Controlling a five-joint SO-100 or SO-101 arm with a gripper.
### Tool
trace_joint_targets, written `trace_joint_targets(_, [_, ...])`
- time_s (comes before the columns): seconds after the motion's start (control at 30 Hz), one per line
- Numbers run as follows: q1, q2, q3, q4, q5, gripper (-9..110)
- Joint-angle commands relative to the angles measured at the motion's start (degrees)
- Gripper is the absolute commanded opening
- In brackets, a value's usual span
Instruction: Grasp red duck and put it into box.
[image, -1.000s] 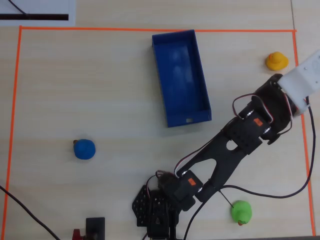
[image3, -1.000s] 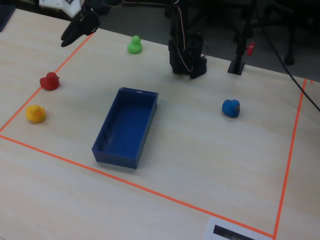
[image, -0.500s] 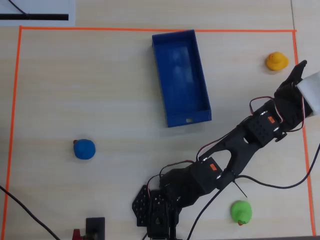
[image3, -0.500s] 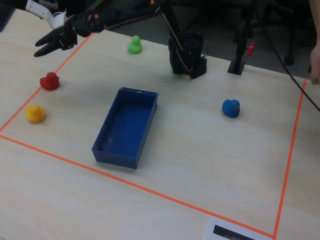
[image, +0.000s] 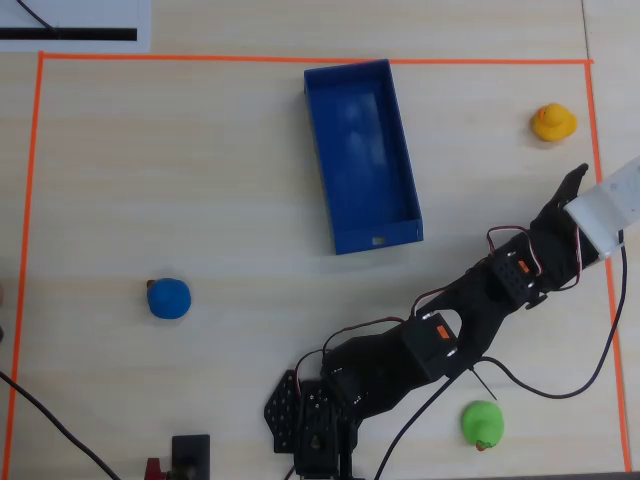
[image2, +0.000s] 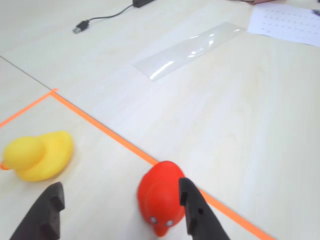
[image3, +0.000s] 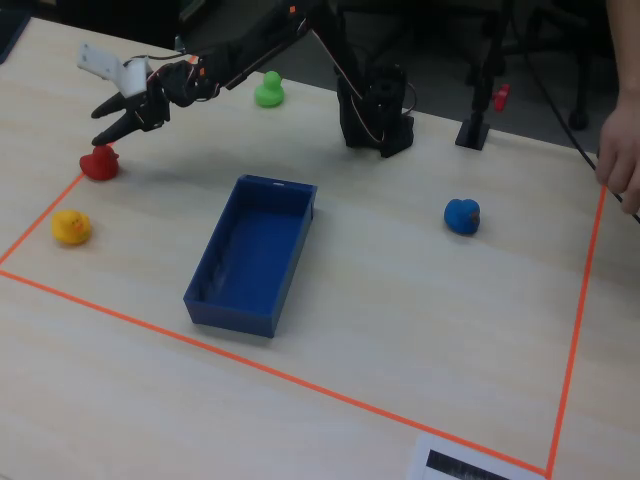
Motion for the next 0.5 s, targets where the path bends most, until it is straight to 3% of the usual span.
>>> trace_joint_targets(0.0, [1.05,-0.62,-0.44,-3.08,-1.41,32])
trace_joint_targets(0.47, [0.97,-11.07,-6.06,-8.44,-4.39,36])
